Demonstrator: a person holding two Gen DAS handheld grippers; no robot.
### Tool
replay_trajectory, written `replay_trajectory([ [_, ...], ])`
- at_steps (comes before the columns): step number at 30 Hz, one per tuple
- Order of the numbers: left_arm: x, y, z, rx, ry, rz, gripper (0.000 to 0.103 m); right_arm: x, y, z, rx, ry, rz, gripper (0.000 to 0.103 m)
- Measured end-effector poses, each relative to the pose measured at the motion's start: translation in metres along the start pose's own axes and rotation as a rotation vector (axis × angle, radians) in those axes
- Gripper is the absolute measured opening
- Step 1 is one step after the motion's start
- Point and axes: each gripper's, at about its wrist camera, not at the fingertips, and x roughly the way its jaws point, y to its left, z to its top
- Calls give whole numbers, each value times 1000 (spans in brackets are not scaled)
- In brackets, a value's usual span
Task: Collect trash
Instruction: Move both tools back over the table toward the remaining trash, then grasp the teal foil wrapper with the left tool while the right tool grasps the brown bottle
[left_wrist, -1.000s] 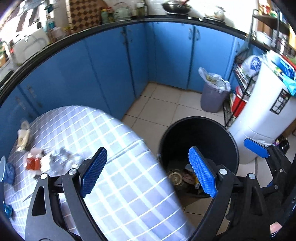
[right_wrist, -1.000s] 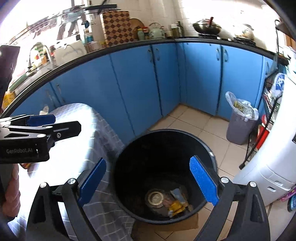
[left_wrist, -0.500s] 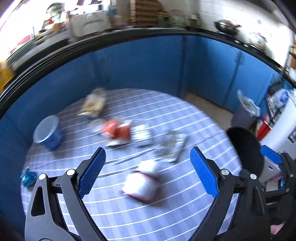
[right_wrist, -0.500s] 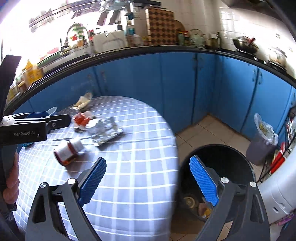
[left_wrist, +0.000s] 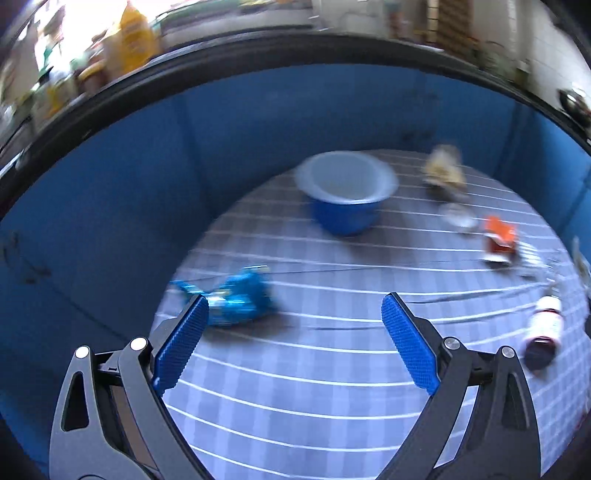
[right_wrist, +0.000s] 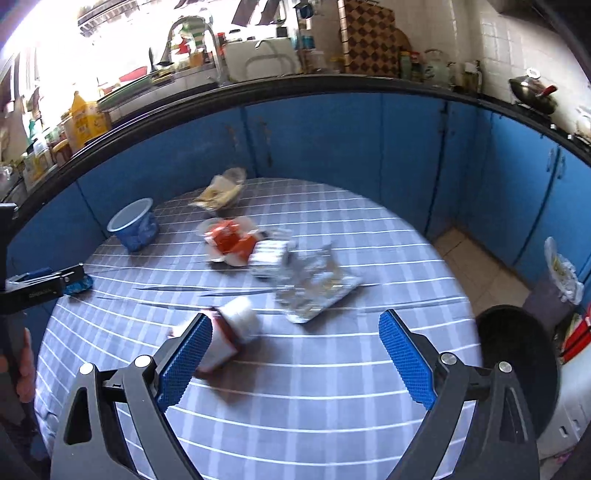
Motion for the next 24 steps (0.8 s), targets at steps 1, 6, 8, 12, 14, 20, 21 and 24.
replay_trajectory([
  [1, 4, 10, 0, -12, 8, 3, 93, 3, 8, 0, -5, 6, 12, 89],
  [6, 29, 44, 2, -24, 41, -31, 93, 19, 41, -2, -24, 43, 36, 89],
  [8, 37, 49, 4, -22, 51, -48, 93, 24, 50, -4, -33, 59, 32, 89],
  [12, 48, 55, 3, -19, 79, -97, 93, 36, 66, -5, -49, 84, 12, 89],
  [14, 52, 53, 1, -7, 84, -108, 93, 41, 70, -5, -47, 92, 4, 89],
  [20, 53, 54, -2, -14, 99, -141, 84, 57, 75, -3, -40, 126, -14, 89],
  [21, 55, 54, -2, -11, 99, -143, 83, 58, 76, -4, -43, 130, -18, 89],
  [24, 53, 57, -8, -2, 92, -141, 80, 61, 79, -5, -60, 138, -34, 89],
])
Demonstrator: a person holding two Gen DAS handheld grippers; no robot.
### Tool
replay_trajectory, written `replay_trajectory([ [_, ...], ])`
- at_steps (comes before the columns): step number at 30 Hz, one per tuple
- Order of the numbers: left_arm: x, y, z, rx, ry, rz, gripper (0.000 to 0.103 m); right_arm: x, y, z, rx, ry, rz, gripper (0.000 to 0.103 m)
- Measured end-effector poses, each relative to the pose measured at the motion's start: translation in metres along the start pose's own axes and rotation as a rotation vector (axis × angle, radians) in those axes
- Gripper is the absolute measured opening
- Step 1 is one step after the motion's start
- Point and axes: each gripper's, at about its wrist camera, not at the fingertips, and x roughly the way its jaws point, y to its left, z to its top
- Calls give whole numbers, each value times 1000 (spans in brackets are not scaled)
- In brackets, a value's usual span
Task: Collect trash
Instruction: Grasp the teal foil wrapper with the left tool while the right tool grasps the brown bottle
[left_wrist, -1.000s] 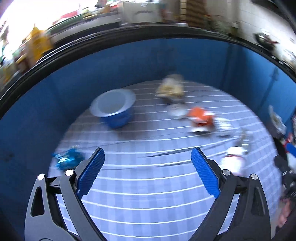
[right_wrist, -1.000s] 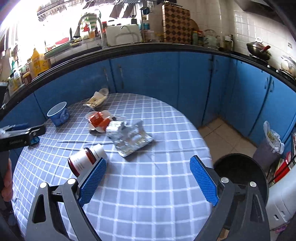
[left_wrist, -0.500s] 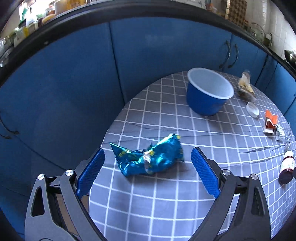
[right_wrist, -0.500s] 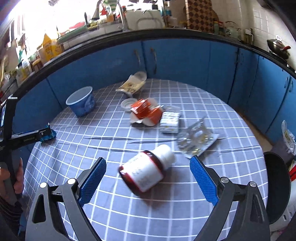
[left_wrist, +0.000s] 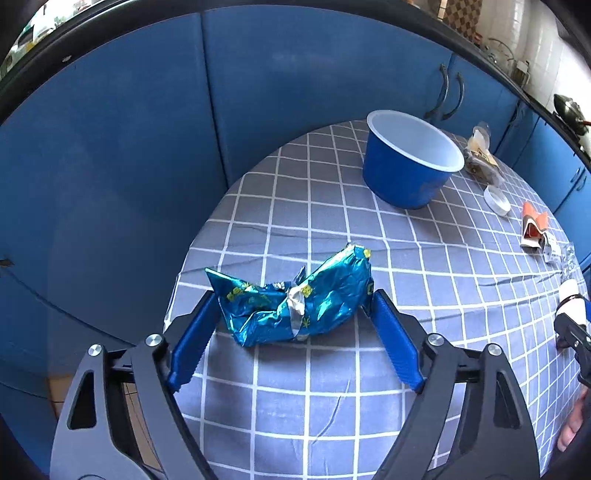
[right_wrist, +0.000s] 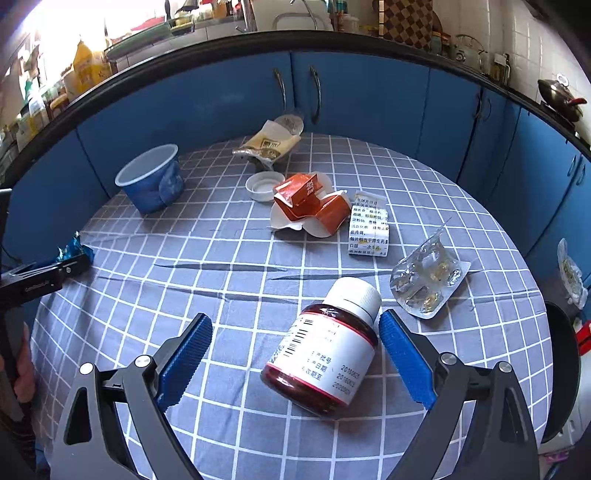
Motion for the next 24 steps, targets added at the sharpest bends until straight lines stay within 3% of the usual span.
replay_trajectory([
  [6, -2, 3, -2, 9, -9, -4, 74, 2, 0, 0, -4, 0, -3, 89],
  [8, -4, 5, -3, 5, -9, -2, 74, 1, 1, 0, -15, -1, -9, 82],
  [11, -6, 5, -4, 9, -13, -3, 73, 2, 2, -1, -24, 11, -10, 61],
  [12, -8, 6, -6, 12, -14, -3, 72, 4, 2, -1, -29, 21, -12, 49],
  [13, -9, 6, -7, 15, -16, 0, 72, 5, 2, -1, -31, 29, -12, 46],
  [24, -19, -2, -11, 33, -23, -2, 71, -5, 3, -3, -45, 10, -6, 45],
])
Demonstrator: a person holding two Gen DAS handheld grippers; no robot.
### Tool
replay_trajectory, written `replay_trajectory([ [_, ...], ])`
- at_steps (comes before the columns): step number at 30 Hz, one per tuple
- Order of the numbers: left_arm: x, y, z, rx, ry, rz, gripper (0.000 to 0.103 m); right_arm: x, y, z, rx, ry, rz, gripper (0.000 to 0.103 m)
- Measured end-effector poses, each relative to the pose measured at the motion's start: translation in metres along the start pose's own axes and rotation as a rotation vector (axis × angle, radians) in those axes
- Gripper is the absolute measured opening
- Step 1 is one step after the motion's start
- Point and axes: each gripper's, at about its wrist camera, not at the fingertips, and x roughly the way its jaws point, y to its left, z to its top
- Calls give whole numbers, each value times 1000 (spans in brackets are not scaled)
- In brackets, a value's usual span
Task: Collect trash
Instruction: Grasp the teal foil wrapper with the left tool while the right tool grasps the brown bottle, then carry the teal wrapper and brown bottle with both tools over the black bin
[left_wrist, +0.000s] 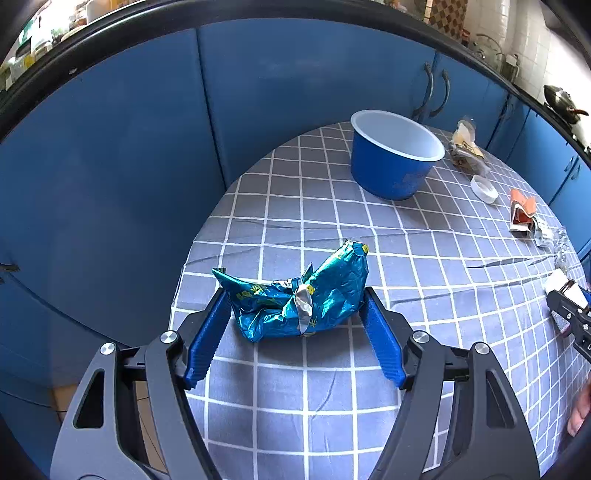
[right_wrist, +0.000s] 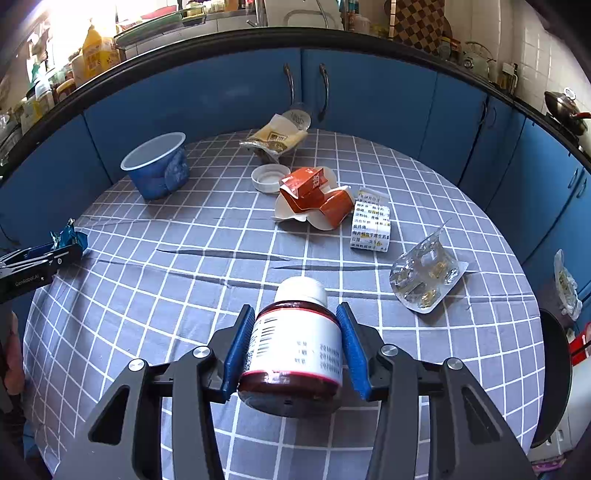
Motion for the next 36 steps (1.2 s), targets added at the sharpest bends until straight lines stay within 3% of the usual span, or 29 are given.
replay_trajectory([
  [15, -35, -53, -14, 101, -34, -41, 71, -32, -16, -12, 1, -44, -5, 43],
  [27, -48, -147, -27, 262, -32, -113, 71, -57, -60, -44, -45, -68, -66, 43],
  [36, -58, -223, -36, 393, -47, -155, 71, -80, -102, -62, -13, -112, -101, 43],
])
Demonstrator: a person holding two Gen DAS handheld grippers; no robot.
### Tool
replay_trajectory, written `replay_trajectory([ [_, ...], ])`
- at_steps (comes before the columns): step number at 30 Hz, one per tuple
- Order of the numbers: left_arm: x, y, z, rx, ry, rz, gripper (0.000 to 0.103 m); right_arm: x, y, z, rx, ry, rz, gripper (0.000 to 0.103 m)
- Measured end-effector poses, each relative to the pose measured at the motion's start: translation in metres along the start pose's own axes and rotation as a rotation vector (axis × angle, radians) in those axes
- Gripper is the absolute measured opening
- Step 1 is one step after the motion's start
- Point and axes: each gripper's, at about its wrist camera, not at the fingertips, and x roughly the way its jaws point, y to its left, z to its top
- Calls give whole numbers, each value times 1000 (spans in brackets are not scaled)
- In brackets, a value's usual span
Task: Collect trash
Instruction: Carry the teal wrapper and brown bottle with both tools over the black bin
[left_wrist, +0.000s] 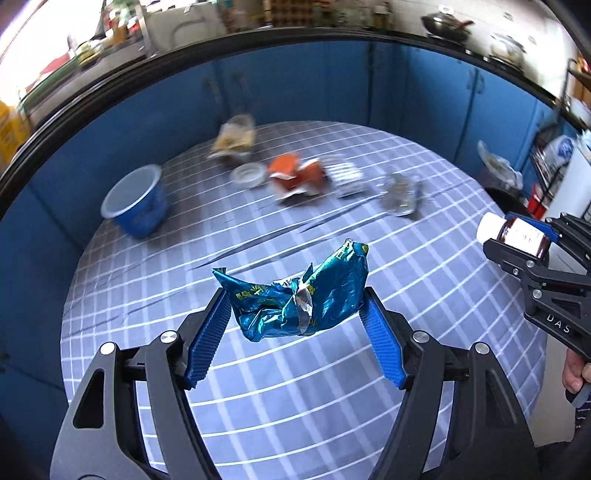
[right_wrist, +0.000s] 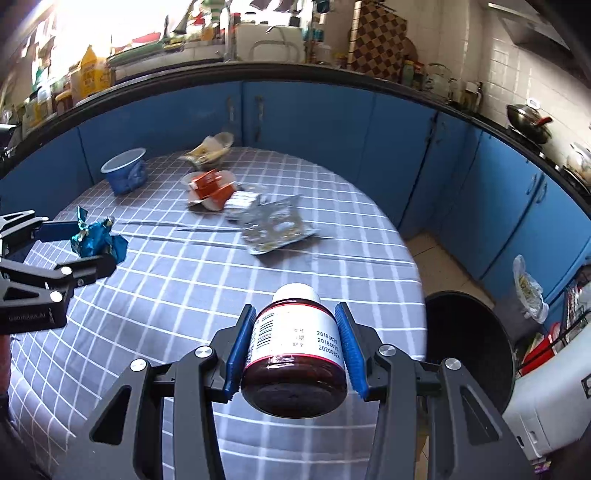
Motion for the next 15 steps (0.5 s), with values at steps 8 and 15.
replay_trajectory([
  [8, 1, -54, 21, 89, -21, -22, 71, -16, -47, -11, 60, -36, -46, 43],
  [15, 7, -105, 39, 165, -30, -56, 71, -26, -94, -21, 108, -49, -113, 43],
])
